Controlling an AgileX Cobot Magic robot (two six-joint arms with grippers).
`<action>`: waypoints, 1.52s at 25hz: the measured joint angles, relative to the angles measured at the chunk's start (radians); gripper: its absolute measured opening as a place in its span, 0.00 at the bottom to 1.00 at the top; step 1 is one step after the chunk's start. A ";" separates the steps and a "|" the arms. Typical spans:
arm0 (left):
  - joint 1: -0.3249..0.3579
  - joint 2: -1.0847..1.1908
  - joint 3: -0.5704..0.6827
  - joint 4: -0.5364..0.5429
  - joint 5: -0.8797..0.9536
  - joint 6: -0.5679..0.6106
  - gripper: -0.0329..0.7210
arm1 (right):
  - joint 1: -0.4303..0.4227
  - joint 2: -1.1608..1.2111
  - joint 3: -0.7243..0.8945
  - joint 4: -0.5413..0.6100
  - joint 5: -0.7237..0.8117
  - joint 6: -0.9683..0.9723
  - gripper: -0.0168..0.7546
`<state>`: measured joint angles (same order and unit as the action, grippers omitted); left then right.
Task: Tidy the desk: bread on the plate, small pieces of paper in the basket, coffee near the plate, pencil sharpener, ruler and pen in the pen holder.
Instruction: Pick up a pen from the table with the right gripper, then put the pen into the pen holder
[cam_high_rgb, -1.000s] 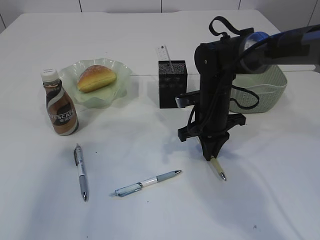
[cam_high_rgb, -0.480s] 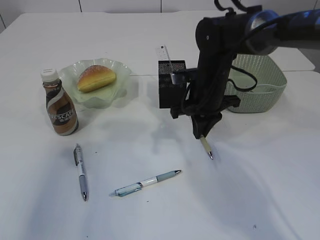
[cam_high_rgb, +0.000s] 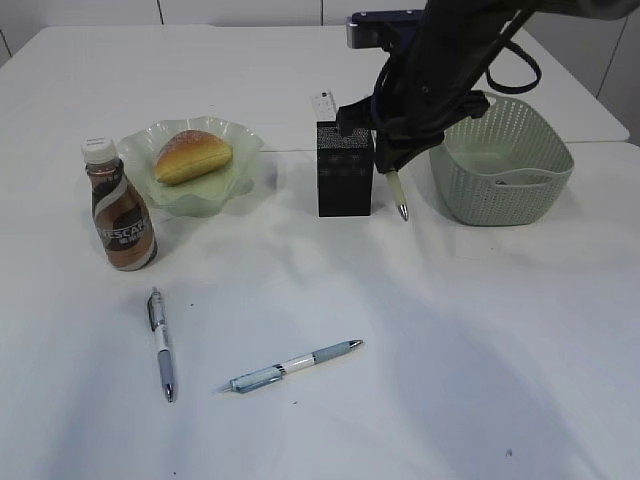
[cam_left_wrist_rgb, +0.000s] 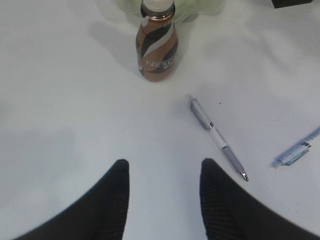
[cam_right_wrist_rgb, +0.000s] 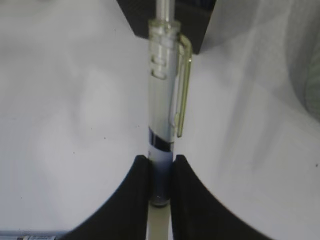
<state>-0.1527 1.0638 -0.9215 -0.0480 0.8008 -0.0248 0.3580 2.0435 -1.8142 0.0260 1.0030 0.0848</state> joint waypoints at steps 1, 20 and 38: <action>0.000 0.000 0.000 0.000 -0.002 0.000 0.47 | 0.000 -0.001 0.000 0.000 -0.002 0.000 0.14; 0.000 0.000 0.000 0.025 -0.047 0.000 0.47 | 0.000 -0.064 0.216 -0.096 -0.645 0.000 0.13; 0.000 0.000 0.000 0.038 -0.066 0.000 0.47 | -0.003 0.078 0.218 -0.158 -1.210 -0.034 0.13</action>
<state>-0.1527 1.0638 -0.9215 -0.0099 0.7346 -0.0248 0.3554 2.1219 -1.5965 -0.1322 -0.2066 0.0506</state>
